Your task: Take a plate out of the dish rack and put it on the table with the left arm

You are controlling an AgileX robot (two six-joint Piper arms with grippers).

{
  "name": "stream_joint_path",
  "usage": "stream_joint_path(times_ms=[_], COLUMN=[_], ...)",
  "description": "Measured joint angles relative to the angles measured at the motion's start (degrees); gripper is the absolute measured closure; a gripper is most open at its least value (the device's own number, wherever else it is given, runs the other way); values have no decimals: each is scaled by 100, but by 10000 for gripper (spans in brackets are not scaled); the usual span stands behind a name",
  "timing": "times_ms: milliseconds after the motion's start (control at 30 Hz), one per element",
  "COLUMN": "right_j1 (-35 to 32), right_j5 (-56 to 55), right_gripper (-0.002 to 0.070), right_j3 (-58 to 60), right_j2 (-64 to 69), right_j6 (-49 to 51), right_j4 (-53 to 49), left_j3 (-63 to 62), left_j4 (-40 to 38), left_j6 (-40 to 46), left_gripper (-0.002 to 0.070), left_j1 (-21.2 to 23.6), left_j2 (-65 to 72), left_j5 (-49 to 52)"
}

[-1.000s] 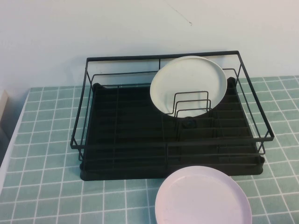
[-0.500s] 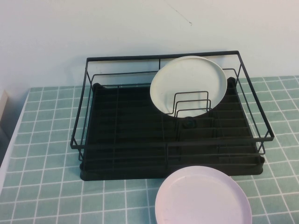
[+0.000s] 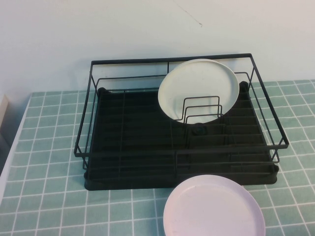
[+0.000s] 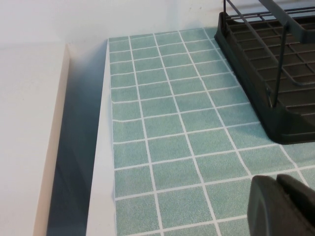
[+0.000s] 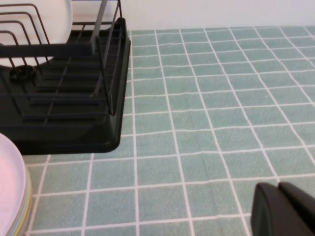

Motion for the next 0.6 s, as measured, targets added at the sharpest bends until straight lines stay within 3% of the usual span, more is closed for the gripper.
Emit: stream_joint_path(times_ms=[300, 600], right_j1=[0, 0], right_j5=[0, 0], right_gripper=[678, 678], right_j3=[0, 0], right_j2=[0, 0], right_j6=[0, 0], right_j4=[0, 0], left_j3=[33, 33], left_j4=[194, 267], left_j6=[92, 188], left_gripper=[678, 678], left_j1=[0, 0], left_j2=[0, 0], left_j5=[-498, -4222])
